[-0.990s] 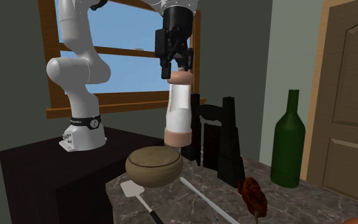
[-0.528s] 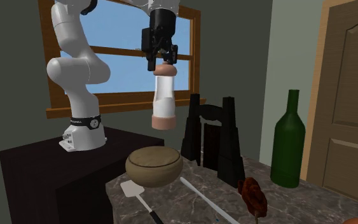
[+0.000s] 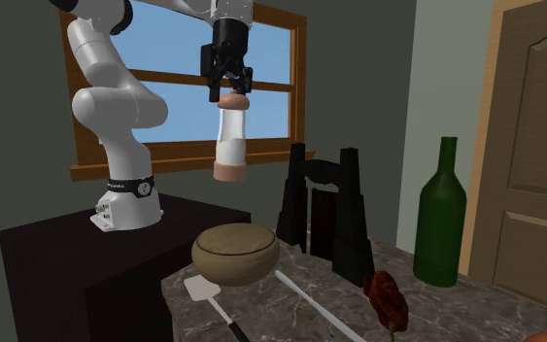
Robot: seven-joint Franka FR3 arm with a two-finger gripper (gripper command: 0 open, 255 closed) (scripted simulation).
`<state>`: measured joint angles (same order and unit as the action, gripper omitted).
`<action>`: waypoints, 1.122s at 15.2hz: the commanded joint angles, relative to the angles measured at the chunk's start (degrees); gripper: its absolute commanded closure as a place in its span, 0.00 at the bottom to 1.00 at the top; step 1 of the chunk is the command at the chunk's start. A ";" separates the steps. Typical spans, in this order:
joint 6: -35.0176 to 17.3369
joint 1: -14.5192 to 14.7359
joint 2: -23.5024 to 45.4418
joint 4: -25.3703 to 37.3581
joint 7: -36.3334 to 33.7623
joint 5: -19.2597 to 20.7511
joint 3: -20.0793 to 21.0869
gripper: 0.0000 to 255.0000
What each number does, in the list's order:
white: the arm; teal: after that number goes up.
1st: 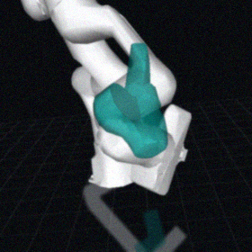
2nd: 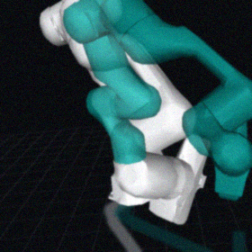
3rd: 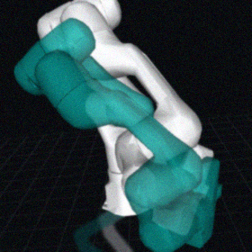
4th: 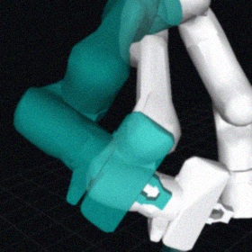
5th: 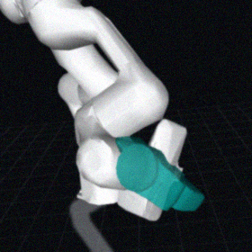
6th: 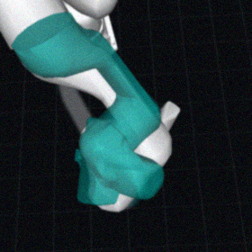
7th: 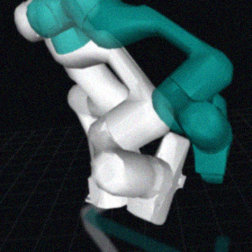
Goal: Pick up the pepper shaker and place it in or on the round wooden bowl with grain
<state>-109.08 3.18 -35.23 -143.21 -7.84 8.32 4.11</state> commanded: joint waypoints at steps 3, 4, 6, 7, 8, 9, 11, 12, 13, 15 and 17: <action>-2.81 0.08 0.12 -2.75 -0.68 0.05 0.20 1.00; -3.62 0.07 0.29 -3.40 -0.82 0.10 0.21 1.00; -5.27 0.03 0.68 -4.68 -1.10 0.21 0.25 1.00; -6.11 0.01 0.91 -5.30 -1.24 0.28 0.26 1.00; -6.95 -0.01 1.14 -5.92 -1.39 0.34 0.28 1.00; -7.80 -0.04 1.40 -6.52 -1.54 0.41 0.30 1.00; -9.52 -0.09 1.97 -7.69 -1.85 0.56 0.35 1.00; -10.38 -0.13 2.28 -8.26 -2.01 0.65 0.38 1.00; -11.26 -0.17 2.61 -8.82 -2.18 0.73 0.41 1.00; -13.04 -0.25 3.33 -9.90 -2.51 0.93 0.47 1.00; -14.84 -0.36 4.12 -10.93 -2.87 1.14 0.54 1.00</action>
<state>-122.96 2.82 -31.51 -153.61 -10.43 9.39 4.54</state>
